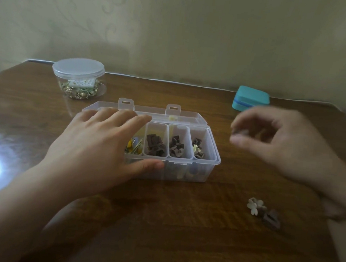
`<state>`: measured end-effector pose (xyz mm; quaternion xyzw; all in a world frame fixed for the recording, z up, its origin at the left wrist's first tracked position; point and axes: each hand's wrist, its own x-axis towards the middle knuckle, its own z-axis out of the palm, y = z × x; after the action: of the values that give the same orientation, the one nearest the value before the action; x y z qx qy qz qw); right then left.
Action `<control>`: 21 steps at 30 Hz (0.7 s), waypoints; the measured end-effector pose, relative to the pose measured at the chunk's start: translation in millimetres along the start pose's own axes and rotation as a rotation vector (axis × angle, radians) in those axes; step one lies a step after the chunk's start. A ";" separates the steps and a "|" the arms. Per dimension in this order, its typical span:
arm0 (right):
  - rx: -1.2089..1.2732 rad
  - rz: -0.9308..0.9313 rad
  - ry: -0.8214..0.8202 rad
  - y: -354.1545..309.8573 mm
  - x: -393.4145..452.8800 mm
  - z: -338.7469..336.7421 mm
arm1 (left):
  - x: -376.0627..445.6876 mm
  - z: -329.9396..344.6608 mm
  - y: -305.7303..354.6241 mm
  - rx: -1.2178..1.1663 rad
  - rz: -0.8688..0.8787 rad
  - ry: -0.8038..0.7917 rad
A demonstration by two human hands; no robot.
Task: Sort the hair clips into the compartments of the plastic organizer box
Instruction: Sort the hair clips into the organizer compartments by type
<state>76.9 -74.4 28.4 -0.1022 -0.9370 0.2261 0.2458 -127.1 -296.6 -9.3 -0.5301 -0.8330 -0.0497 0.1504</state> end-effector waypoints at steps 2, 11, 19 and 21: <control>0.240 -0.013 0.241 -4.8 4.8 12.8 | 0.1 1.0 -0.1 0.005 0.004 0.008; 0.098 0.140 0.126 10.7 8.7 13.9 | 0.9 3.0 -0.7 0.023 0.014 0.034; -0.192 0.355 -1.004 14.1 -10.9 -7.3 | 0.9 3.4 -1.4 0.030 0.020 0.043; -0.219 0.322 -0.958 13.6 -10.1 -4.5 | 1.1 3.3 -1.2 0.027 0.014 0.033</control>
<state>88.9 -63.8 21.3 -0.1552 -0.9351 0.1832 -0.2608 -129.3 -295.4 -12.0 -0.5330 -0.8272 -0.0461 0.1715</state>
